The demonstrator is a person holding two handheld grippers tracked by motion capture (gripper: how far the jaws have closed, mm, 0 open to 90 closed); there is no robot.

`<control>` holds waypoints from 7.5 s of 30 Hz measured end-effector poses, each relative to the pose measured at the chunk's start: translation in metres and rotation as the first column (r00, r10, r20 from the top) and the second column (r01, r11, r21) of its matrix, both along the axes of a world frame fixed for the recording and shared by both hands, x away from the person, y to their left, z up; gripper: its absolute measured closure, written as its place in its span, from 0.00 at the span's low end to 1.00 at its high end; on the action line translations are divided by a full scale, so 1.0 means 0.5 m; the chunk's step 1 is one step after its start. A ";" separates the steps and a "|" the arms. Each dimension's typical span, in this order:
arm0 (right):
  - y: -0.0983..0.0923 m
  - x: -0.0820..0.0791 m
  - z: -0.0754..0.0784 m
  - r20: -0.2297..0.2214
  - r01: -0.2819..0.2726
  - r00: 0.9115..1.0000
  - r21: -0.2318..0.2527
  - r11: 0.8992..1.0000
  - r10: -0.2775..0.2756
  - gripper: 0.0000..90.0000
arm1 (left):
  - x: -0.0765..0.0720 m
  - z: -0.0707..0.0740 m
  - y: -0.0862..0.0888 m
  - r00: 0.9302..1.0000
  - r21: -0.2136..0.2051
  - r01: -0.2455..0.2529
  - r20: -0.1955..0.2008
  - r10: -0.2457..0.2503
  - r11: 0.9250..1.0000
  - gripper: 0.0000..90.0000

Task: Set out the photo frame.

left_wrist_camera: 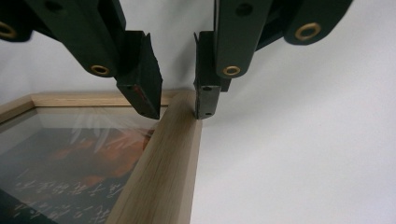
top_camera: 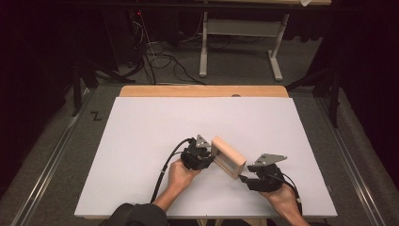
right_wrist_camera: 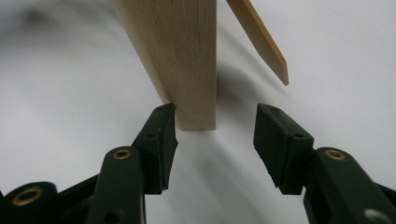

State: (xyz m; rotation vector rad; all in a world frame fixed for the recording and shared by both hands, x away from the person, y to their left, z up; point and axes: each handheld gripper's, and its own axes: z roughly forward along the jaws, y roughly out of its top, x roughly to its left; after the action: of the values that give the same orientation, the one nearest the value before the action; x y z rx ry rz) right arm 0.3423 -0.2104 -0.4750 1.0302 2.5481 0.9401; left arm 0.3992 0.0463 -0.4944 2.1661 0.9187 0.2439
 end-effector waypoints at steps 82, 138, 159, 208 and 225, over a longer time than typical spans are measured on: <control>-0.019 0.009 -0.006 0.048 0.033 0.998 -0.073 0.997 -0.029 0.66 | -0.017 0.021 -0.057 0.993 0.016 0.117 0.011 -0.117 0.993 0.66; 0.010 0.076 0.014 0.112 0.066 0.991 0.114 0.991 -0.079 0.64 | 0.002 0.022 0.018 1.000 -0.043 -0.021 0.005 0.021 0.999 0.71; 0.001 0.109 0.011 0.101 0.126 0.985 0.132 0.983 -0.140 0.64 | 0.014 0.025 0.008 0.999 -0.045 -0.038 -0.001 0.038 0.998 0.72; -0.040 0.075 0.043 0.131 0.174 0.973 0.127 0.976 -0.191 0.43 | -0.013 0.071 0.057 0.995 -0.101 -0.081 0.050 0.086 0.992 0.51; -0.106 0.023 0.040 0.112 0.211 0.965 0.208 0.955 -0.238 0.41 | -0.050 0.047 0.076 0.997 -0.108 -0.077 0.006 0.079 0.991 0.50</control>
State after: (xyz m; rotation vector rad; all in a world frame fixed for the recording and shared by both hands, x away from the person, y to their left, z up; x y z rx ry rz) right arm 0.3538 -0.2634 -0.4550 1.2340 2.2056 1.1665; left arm 0.3743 0.0841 -0.4710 2.0308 0.9893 0.2382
